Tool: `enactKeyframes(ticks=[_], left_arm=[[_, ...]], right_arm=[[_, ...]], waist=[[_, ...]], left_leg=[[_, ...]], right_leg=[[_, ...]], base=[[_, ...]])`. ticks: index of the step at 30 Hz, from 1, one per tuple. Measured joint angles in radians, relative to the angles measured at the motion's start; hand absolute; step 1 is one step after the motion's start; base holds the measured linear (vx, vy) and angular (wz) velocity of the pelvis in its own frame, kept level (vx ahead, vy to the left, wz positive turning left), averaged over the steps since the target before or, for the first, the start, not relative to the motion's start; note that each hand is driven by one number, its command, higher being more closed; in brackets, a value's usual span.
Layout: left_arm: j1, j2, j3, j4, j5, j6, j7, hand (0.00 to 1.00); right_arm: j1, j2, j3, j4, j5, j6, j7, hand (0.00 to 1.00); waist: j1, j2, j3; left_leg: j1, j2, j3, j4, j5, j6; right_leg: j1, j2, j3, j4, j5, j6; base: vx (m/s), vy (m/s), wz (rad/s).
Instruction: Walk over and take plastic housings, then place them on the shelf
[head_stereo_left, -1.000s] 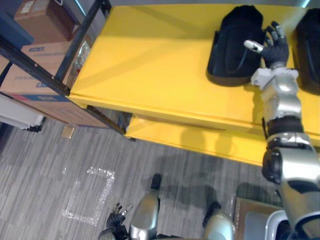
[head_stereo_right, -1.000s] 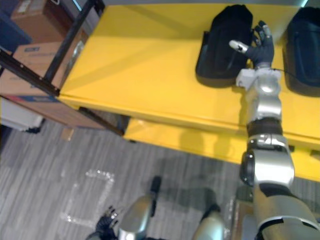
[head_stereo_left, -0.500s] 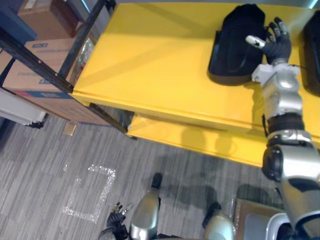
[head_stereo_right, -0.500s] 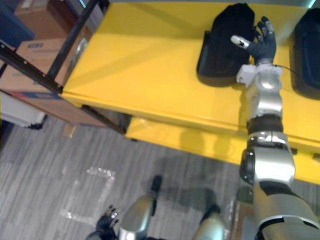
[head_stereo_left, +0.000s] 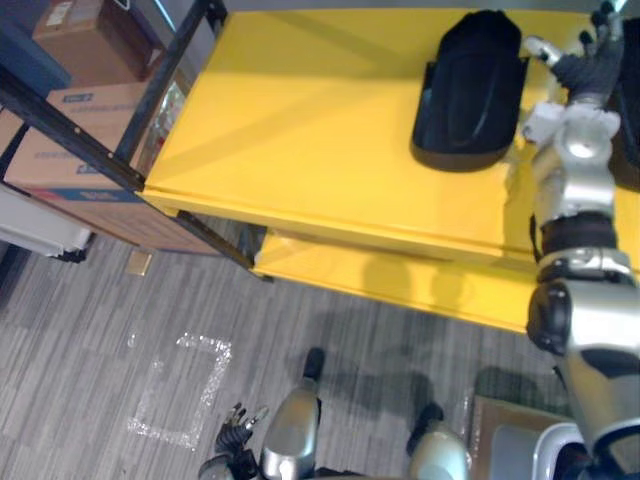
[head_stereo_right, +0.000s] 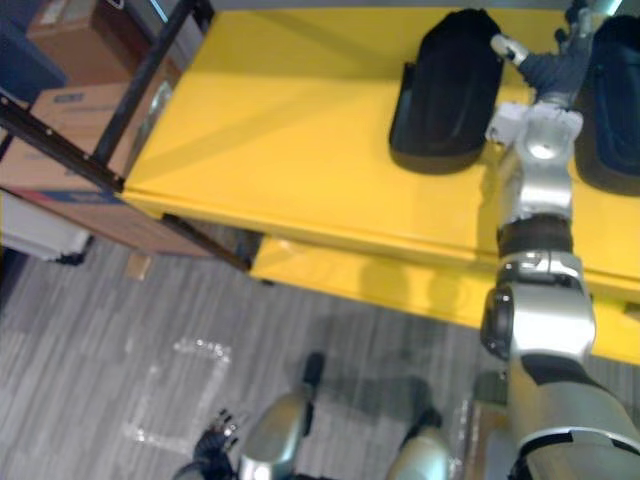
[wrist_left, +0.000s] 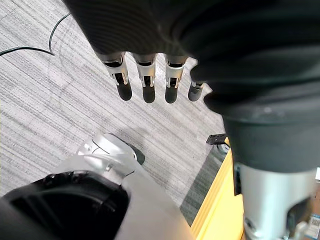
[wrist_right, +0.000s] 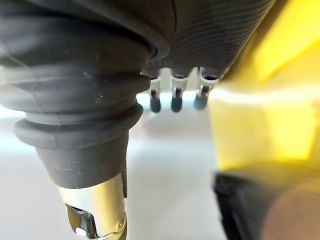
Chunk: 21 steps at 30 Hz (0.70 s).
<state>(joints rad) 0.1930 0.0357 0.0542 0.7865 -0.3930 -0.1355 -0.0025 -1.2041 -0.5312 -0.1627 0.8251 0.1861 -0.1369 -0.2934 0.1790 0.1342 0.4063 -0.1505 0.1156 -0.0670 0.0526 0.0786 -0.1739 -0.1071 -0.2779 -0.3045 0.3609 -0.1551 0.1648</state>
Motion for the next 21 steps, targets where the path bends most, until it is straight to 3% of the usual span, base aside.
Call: enactKeyframes(ticks=[4,7,10,11,15,16,18,21], left_arm=[[0.003,0.0,0.009,-0.014,0.001,-0.036,0.0,0.0],[0.003,0.006,0.026,-0.022,0.002,-0.046,0.009,0.0],[0.007,0.014,0.062,-0.022,0.011,-0.064,0.042,0.0],[0.01,0.028,0.065,-0.024,0.017,-0.076,0.055,0.0],[0.01,0.036,0.103,-0.072,0.047,-0.087,0.099,0.0],[0.006,0.036,0.106,-0.087,0.049,-0.092,0.114,0.0],[0.005,0.031,0.115,-0.104,0.05,-0.105,0.132,0.0],[0.006,0.021,0.141,-0.104,0.05,-0.106,0.159,0.0]], right_arm=[[0.053,-0.022,0.008,-0.223,-0.015,-0.038,-0.014,0.0],[0.164,-0.023,0.008,-0.423,-0.023,-0.039,-0.014,0.0],[0.372,0.005,-0.008,-0.627,-0.047,-0.006,-0.015,0.0],[0.488,0.045,-0.03,-0.702,-0.045,0.011,-0.016,0.0],[0.751,0.153,-0.089,-0.832,-0.042,0.029,-0.011,0.0],[0.828,0.183,-0.107,-0.863,-0.042,0.029,-0.01,0.0],[0.94,0.218,-0.133,-0.9,-0.041,0.034,0.014,0.0],[1.102,0.248,-0.182,-0.921,-0.03,0.033,0.057,0.0]], waist=[[-0.015,-0.008,0.003],[-0.031,-0.033,-0.008],[-0.061,-0.094,-0.041],[-0.074,-0.129,-0.069],[-0.11,-0.19,-0.132],[-0.131,-0.199,-0.146],[-0.138,-0.204,-0.163],[-0.165,-0.192,-0.207]], left_leg=[[0.047,0.022,0.018,-0.021,-0.001,0.0],[0.062,0.039,0.031,-0.04,-0.001,-0.001],[0.095,0.049,0.06,-0.068,0.0,-0.001],[0.118,0.053,0.08,-0.086,0.0,-0.002],[0.158,0.062,0.134,-0.114,-0.006,-0.007],[0.168,0.063,0.142,-0.115,-0.01,-0.008],[0.194,0.068,0.177,-0.114,-0.022,-0.01],[0.207,0.075,0.202,-0.117,-0.028,-0.011]], right_leg=[[0.06,0.036,0.004,-0.082,0.037,-0.004],[0.078,0.06,0.008,-0.132,0.061,-0.007],[0.105,0.087,0.029,-0.186,0.083,-0.006],[0.114,0.092,0.041,-0.207,0.089,-0.007],[0.128,0.107,0.088,-0.259,0.114,-0.005],[0.136,0.109,0.093,-0.267,0.118,-0.005],[0.14,0.114,0.125,-0.27,0.119,-0.006],[0.141,0.123,0.149,-0.287,0.129,-0.007]], base=[[0.01,-0.018,-0.14],[0.01,-0.029,-0.18],[0.07,-0.03,-0.28],[0.08,-0.004,-0.22],[0.07,0.006,-0.38],[0.03,0.007,-0.29],[0.01,0.006,-0.43],[0.01,-0.001,-0.31]])
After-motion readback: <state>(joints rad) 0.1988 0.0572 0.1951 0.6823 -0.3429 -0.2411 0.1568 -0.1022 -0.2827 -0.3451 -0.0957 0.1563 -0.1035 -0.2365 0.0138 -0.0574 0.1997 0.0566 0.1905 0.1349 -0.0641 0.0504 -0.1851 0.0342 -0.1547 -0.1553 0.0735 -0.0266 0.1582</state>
